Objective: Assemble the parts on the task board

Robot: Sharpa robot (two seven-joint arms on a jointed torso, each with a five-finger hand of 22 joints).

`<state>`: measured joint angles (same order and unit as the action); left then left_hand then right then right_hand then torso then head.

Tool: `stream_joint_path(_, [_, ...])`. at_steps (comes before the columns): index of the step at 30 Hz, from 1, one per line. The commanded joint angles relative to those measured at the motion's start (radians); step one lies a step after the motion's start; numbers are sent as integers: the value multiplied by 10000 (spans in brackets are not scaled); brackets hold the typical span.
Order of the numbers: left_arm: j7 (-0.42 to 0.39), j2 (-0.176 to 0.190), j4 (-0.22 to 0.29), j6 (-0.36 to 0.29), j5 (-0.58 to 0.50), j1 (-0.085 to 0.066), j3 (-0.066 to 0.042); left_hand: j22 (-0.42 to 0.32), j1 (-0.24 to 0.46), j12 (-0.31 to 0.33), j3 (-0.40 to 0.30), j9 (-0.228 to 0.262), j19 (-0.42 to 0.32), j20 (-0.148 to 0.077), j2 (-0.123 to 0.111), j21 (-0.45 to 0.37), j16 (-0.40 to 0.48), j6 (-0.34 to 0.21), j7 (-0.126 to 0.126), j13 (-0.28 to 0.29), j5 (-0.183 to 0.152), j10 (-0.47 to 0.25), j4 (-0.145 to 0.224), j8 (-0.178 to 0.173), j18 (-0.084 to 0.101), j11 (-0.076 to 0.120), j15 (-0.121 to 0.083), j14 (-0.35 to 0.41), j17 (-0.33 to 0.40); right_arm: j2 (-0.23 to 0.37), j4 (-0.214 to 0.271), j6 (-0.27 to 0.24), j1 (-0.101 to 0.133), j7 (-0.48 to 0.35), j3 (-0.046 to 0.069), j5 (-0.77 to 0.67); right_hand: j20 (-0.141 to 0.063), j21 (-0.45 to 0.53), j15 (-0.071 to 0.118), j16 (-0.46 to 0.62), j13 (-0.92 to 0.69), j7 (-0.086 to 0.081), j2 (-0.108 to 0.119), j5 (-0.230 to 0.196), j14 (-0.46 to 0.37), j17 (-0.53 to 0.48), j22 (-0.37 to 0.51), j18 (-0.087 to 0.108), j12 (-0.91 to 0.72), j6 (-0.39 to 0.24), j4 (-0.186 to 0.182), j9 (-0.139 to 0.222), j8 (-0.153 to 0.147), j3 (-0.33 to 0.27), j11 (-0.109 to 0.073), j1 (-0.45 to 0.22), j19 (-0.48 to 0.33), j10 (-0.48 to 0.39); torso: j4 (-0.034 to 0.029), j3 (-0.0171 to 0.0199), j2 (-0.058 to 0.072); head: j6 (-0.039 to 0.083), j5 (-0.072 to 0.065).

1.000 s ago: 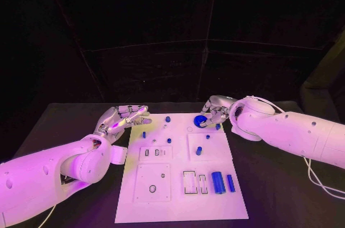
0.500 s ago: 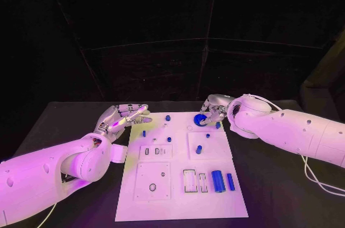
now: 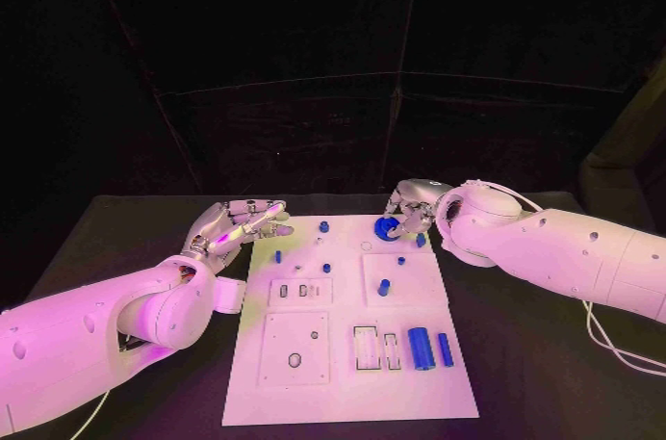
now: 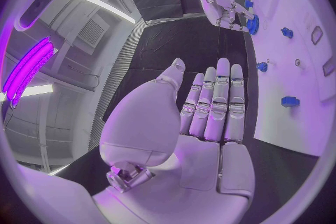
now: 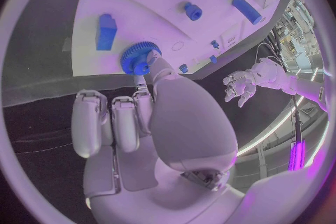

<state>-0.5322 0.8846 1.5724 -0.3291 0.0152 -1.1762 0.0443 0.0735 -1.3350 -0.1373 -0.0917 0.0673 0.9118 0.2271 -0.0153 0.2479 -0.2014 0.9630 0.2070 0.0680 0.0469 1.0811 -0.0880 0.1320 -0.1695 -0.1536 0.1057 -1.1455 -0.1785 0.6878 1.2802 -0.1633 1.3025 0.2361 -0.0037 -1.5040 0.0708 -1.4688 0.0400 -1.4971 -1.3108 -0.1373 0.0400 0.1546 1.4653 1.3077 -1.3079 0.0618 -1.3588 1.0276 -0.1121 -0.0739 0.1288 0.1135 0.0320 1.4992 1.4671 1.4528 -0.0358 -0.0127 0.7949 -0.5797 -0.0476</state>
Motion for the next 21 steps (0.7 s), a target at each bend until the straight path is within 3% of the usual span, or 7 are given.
stream_joint_path(1, [-36,-5,10,145,49,-15,-8,-12,-6,76,-2,-1,98,-4,74,-59,56,80,24,-9,26,44,65,-48,-165,1,18,-71,-12,11,146,-591,-2,-316,-6,-715,-98,-58,82,-41,-716,290,-158,163,688,628,-450,-164,-57,704,-44,-97,187,141,-87,-131,97,44,-3,1,3,4,12])
stream_joint_path(5, [-36,-6,11,164,49,-15,-8,-16,-15,87,-11,-1,104,-6,92,-65,66,86,19,-10,26,49,77,-54,-164,3,17,-76,-16,69,527,-920,-5,-517,-6,-794,-135,-81,103,-48,-758,310,4,777,695,654,-502,-175,-69,734,-149,-50,102,284,-111,-574,123,76,-4,3,-3,8,21])
stream_joint_path(11, [-24,19,43,179,49,-16,-8,-17,-17,88,-13,-1,105,-6,95,-65,67,86,18,-10,26,50,79,-55,-164,3,16,-77,-17,104,1142,-1307,-5,-547,-5,-827,-136,-105,97,-58,-782,298,135,822,702,684,-554,-185,-72,722,-234,-19,30,329,-101,-871,148,93,-9,-19,-5,22,62])
stream_joint_path(14, [-20,31,60,178,49,-16,-8,-17,-17,88,-13,-1,105,-6,95,-65,67,86,18,-10,26,50,79,-55,-164,3,16,-77,-17,-32,1353,-1429,-5,-468,-5,-936,-134,-108,95,-56,-780,293,186,814,702,681,-562,-187,-60,716,-256,-9,3,346,-97,-964,152,92,-10,-6,-5,31,89])
stream_joint_path(21, [-24,49,89,171,49,-17,-8,-17,-17,88,-13,-1,105,-6,95,-65,67,86,18,-10,26,50,79,-55,-164,3,16,-77,-17,-698,1198,-1600,-6,-221,-12,-1359,-131,-112,89,-53,-757,282,232,781,700,674,-572,-189,-22,692,-278,6,-41,378,-88,-1061,157,77,-23,-17,7,22,141])
